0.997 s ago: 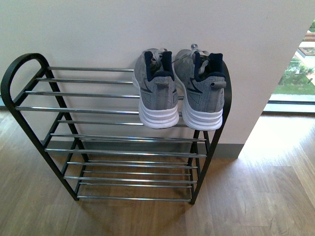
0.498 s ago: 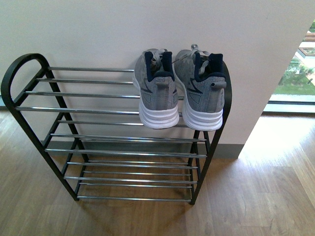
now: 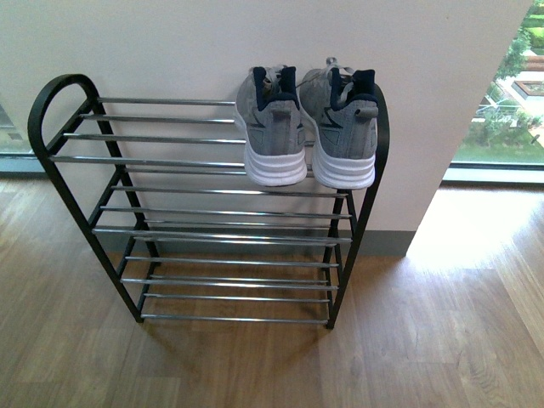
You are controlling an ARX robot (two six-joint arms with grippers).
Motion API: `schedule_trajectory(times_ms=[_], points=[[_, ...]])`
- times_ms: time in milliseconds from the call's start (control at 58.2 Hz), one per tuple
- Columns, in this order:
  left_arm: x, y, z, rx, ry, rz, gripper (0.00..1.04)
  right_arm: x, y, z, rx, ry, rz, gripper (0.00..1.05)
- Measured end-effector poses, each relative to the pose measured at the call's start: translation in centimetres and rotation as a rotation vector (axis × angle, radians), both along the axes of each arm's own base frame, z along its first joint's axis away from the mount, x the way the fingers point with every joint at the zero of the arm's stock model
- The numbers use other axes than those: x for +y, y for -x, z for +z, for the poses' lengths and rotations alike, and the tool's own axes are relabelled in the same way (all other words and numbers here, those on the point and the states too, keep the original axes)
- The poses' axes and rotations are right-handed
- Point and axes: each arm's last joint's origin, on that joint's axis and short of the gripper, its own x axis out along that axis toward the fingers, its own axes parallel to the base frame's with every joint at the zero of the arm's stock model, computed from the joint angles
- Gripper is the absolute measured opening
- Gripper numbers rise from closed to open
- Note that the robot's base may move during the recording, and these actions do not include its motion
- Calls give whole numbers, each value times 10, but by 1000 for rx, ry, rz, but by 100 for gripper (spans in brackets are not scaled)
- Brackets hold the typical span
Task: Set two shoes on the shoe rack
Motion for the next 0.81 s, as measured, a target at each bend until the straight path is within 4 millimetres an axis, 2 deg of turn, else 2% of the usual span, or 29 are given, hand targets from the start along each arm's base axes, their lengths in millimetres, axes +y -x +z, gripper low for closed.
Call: schedule_trajectory(times_ms=[808], points=[[0,0,0,0,0,2,95,0,0,0,0,0,-2,95]])
